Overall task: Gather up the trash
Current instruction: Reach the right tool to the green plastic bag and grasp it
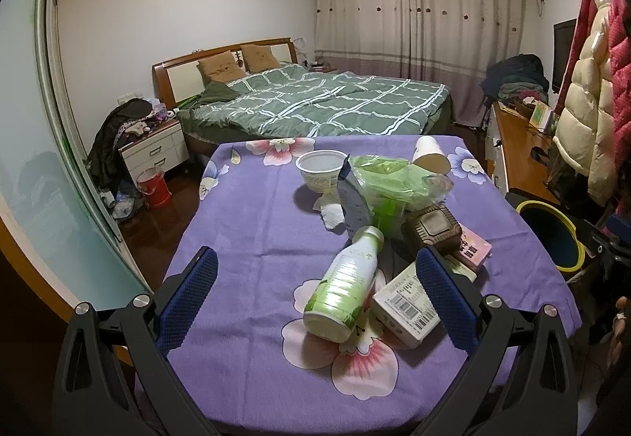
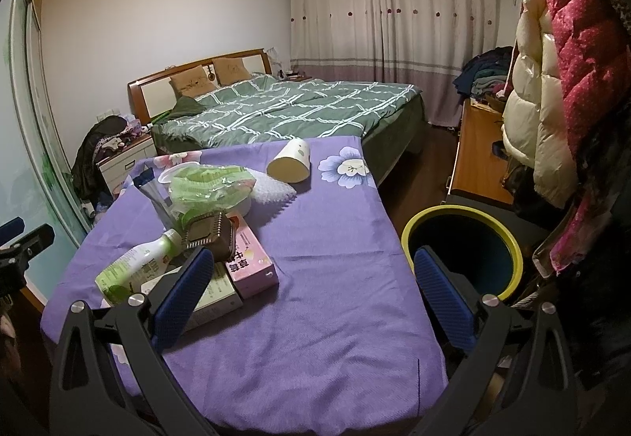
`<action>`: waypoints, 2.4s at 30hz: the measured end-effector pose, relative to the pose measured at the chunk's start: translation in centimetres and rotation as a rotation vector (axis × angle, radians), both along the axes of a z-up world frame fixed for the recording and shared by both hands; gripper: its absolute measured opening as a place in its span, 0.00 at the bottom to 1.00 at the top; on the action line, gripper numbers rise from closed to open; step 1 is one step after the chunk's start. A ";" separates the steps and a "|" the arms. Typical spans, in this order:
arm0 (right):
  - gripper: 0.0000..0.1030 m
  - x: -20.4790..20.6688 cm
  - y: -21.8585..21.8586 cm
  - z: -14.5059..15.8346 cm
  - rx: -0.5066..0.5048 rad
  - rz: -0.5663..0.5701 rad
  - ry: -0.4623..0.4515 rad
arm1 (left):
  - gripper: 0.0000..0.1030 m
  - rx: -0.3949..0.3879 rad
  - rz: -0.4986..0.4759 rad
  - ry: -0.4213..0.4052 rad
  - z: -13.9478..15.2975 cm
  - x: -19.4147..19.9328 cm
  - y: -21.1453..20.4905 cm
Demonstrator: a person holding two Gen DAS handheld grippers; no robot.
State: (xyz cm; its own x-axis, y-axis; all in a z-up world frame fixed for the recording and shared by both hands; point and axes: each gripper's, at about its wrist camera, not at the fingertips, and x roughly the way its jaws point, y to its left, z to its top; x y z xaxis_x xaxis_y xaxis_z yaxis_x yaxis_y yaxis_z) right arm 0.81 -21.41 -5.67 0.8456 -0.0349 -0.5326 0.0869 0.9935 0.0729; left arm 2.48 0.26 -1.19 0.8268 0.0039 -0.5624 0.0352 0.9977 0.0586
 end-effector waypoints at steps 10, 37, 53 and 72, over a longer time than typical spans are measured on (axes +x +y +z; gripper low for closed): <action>0.94 5.3 2.5 -0.6 0.015 0.104 0.013 | 0.96 -0.004 0.060 -0.018 0.6 3.2 2.4; 0.45 22.7 6.3 -6.5 0.160 0.186 0.263 | 0.96 -0.006 0.010 0.062 -3.3 12.4 1.3; 0.03 20.2 5.5 -2.7 0.171 0.231 0.109 | 0.96 -0.005 0.013 0.073 -4.3 12.6 1.5; 0.43 19.5 15.9 -6.0 -0.287 0.374 0.172 | 0.96 -0.031 0.090 0.066 -3.8 11.3 5.7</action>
